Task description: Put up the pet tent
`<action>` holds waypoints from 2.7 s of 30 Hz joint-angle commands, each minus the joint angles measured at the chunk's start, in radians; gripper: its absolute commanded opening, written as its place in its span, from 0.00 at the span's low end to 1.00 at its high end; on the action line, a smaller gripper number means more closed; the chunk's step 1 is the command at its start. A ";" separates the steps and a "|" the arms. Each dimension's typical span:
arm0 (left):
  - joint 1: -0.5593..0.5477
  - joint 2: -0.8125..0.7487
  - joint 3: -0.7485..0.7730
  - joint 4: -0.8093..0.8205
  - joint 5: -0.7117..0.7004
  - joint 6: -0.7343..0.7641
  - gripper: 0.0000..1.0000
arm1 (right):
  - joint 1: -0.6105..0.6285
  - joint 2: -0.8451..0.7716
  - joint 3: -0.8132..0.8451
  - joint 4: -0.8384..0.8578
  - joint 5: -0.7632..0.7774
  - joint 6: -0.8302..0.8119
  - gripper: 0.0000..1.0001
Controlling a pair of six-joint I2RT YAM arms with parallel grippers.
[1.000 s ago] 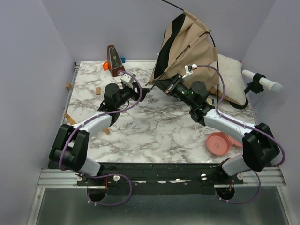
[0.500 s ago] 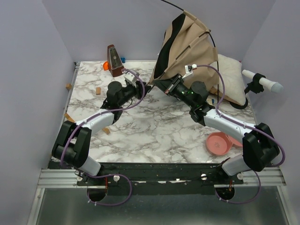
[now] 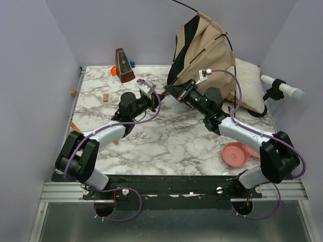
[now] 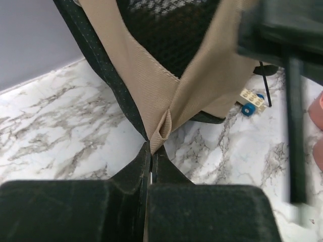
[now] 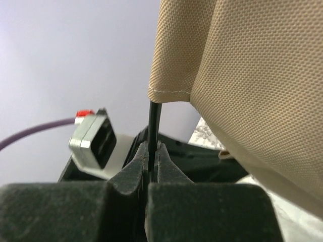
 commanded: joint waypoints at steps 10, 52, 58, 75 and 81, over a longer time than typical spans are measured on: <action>-0.109 -0.144 -0.226 0.124 -0.180 -0.066 0.00 | -0.028 0.014 -0.045 0.014 0.203 -0.242 0.00; -0.117 -0.152 -0.310 0.109 -0.211 -0.104 0.00 | -0.027 0.064 0.015 0.039 0.235 -0.207 0.00; -0.119 -0.153 -0.307 0.107 -0.209 -0.107 0.00 | -0.027 0.072 0.001 0.034 0.242 -0.215 0.00; -0.119 -0.164 -0.266 0.043 -0.202 -0.111 0.00 | -0.027 0.079 -0.063 0.045 0.220 -0.255 0.00; -0.118 -0.153 -0.226 -0.018 -0.200 -0.117 0.00 | -0.027 0.067 -0.087 0.048 0.205 -0.257 0.00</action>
